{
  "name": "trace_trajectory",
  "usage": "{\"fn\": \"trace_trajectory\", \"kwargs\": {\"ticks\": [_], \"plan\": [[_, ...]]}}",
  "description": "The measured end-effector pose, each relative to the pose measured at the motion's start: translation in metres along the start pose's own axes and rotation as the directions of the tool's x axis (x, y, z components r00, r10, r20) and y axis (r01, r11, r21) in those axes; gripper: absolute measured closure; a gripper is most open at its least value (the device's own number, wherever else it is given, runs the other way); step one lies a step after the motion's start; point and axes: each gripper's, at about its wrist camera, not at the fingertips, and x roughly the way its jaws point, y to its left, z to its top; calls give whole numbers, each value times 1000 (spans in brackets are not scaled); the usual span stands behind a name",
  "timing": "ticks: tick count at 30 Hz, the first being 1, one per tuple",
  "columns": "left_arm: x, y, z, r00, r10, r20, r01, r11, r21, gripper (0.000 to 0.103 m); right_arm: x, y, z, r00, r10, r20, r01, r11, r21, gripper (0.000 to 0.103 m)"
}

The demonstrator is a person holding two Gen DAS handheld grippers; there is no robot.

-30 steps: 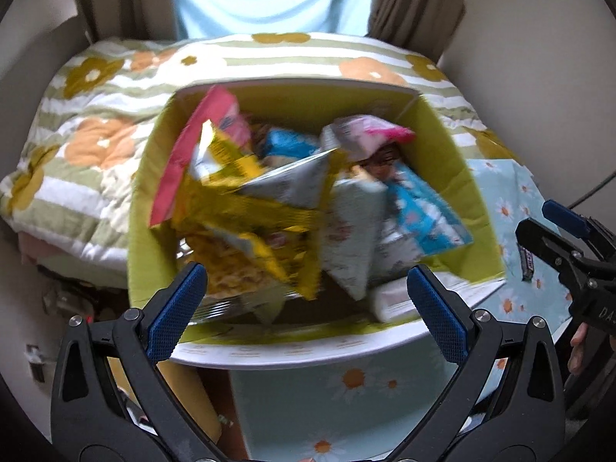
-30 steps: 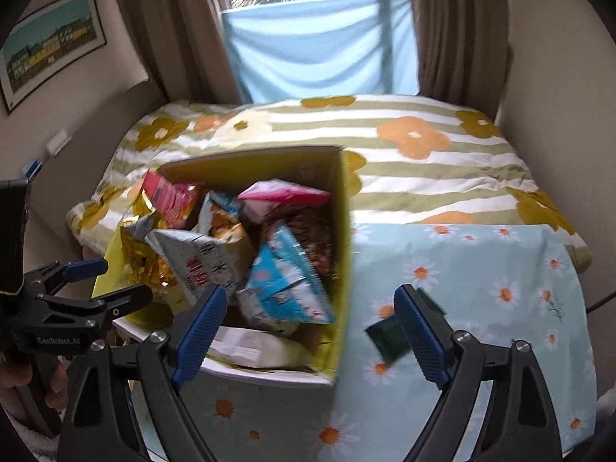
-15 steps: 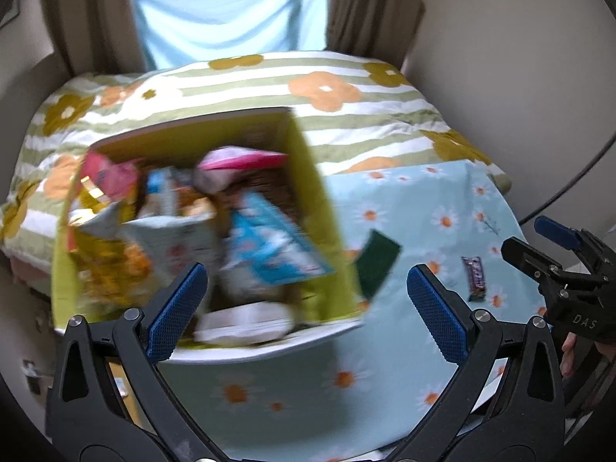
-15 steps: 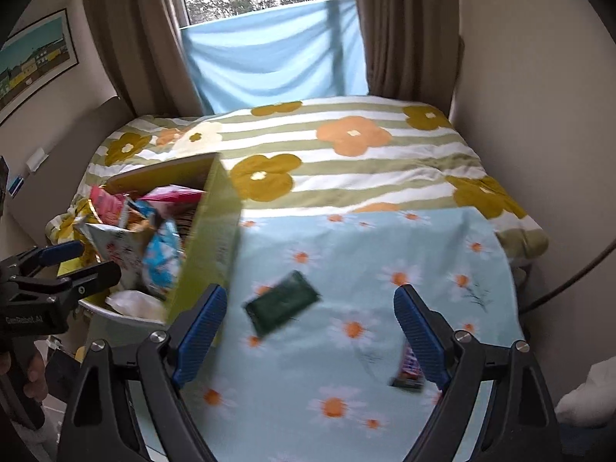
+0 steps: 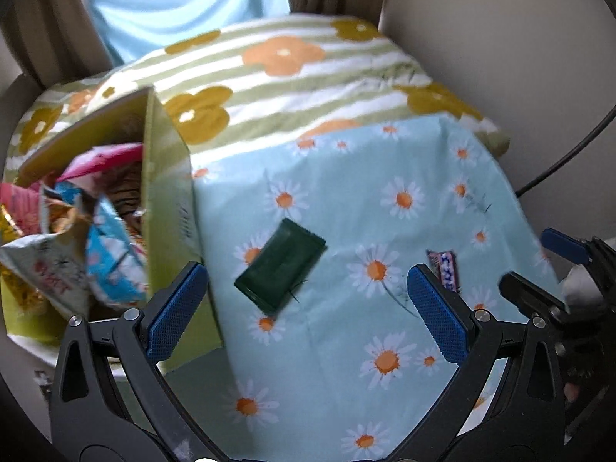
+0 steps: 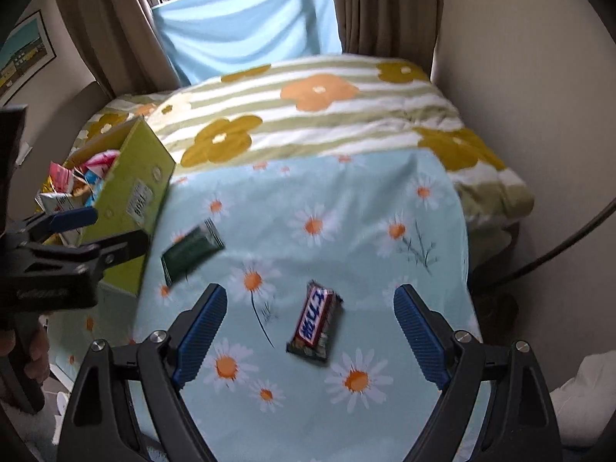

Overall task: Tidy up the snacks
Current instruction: 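Move both tools back from the box to the last snacks on the cloth, then grasp the dark green pack with the left tool while the right grasps the chocolate bar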

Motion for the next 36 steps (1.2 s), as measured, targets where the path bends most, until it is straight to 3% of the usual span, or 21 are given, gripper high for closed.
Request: {"fn": "trace_trajectory", "kwargs": {"ticks": [6, 13, 17, 23, 29, 32, 36], "plan": [[47, -6, 4, 989, 29, -147, -16, 996, 89, 0, 20, -6, -15, 998, 29, -60, -27, 999, 45, 17], [102, -8, 17, 935, 67, -348, 1, 981, 192, 0, 35, -11, -24, 996, 34, -87, -24, 993, 113, 17], [126, -7, 21, 903, 109, -415, -9, 972, 237, 0, 41, -14, -26, 995, 30, -100, -16, 989, 145, 17], [150, -5, 19, 871, 103, -480, 25, 967, 254, 0, 55, -12, -31, 991, 34, -130, -12, 986, 166, 17], [166, 3, 16, 828, 21, -560, 91, 981, 171, 0, 67, -14, -33, 988, 47, -149, -18, 981, 193, 17], [163, 4, 17, 822, -18, -569, 117, 984, 138, 0, 70, -16, -32, 987, 51, -150, -19, 979, 204, 17], [155, 5, 16, 816, -125, -564, 184, 982, 48, 0, 73, -18, -31, 986, 49, -158, -14, 977, 214, 17]]}}
